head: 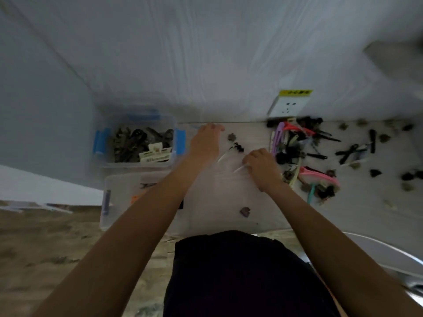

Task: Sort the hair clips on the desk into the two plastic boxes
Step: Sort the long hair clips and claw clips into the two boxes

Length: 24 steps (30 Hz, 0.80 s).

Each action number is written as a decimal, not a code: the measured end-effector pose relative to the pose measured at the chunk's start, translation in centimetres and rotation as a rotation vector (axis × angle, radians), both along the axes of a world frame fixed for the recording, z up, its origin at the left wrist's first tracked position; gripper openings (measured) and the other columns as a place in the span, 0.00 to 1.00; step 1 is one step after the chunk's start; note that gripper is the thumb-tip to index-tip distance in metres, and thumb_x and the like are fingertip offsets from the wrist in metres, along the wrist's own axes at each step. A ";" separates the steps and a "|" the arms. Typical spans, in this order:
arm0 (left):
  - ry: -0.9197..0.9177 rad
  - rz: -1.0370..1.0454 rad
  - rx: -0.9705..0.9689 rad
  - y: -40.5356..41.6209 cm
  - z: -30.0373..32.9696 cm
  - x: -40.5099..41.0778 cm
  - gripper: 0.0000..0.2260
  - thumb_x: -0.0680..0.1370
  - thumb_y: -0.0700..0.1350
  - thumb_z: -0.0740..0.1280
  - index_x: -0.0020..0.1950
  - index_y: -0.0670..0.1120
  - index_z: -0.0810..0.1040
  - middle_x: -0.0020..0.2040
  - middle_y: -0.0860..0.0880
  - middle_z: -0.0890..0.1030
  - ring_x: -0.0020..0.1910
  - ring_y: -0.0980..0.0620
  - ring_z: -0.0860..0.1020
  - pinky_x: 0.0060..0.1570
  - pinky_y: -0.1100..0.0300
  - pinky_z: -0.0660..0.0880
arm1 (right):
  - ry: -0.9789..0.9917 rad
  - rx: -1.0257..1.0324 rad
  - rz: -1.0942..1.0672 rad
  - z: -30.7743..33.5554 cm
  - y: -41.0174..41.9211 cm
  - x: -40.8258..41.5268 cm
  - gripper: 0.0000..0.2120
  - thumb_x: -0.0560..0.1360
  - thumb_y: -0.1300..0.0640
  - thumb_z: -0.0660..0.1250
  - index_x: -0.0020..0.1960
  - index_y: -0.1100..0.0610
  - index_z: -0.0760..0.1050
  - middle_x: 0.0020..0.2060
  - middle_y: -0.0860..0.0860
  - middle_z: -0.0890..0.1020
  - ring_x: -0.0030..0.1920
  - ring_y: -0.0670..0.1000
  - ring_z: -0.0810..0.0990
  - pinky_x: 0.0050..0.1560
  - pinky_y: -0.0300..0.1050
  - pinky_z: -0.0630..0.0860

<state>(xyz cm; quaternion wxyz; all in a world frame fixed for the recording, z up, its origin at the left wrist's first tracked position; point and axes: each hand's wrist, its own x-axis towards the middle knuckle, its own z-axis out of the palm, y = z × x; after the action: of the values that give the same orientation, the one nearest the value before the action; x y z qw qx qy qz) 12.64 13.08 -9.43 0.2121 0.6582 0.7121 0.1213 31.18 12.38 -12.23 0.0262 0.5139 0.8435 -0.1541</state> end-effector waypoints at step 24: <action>-0.003 0.089 -0.097 -1.6 -4.8 2.8 0.11 0.76 0.45 0.64 0.57 0.44 0.72 0.52 0.43 0.76 0.50 0.46 0.75 0.45 0.54 0.71 | -0.059 0.059 -0.263 -0.4 6.9 2.1 0.12 0.74 0.59 0.64 0.55 0.61 0.70 0.52 0.60 0.78 0.54 0.60 0.75 0.55 0.51 0.69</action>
<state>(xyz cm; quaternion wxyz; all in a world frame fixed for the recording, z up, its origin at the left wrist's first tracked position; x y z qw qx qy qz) 15.44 11.52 -14.19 0.2393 0.6148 0.7452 0.0971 33.32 19.31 -12.59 0.0155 0.6250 0.7717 -0.1164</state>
